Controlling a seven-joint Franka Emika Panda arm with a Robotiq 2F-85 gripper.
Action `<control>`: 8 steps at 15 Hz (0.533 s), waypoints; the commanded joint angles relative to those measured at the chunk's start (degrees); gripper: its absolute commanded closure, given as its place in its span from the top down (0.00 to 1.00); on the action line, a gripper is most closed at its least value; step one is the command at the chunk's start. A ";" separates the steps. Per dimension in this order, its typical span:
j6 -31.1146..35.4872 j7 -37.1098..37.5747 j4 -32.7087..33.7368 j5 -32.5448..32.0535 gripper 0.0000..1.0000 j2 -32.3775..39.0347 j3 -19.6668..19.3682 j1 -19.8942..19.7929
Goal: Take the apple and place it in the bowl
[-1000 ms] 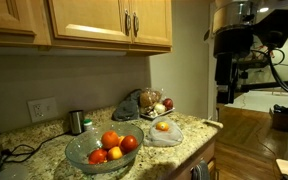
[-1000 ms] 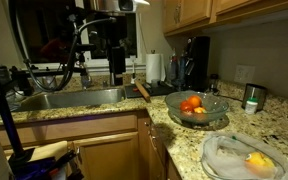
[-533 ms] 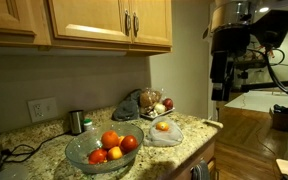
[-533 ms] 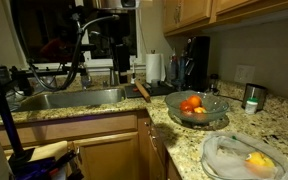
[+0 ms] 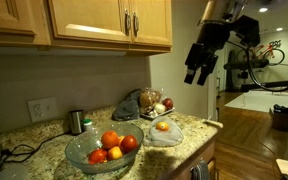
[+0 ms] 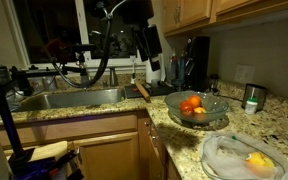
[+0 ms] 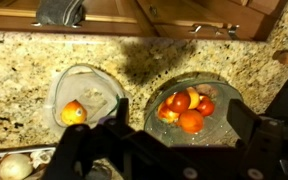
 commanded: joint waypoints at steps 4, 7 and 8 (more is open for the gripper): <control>15.41 1.14 -0.16 -7.91 1.00 4.60 -0.45 -5.13; 23.18 2.42 0.53 -10.96 1.00 9.04 -0.27 -8.06; 25.07 3.18 0.88 -11.90 1.00 10.66 -0.02 -9.14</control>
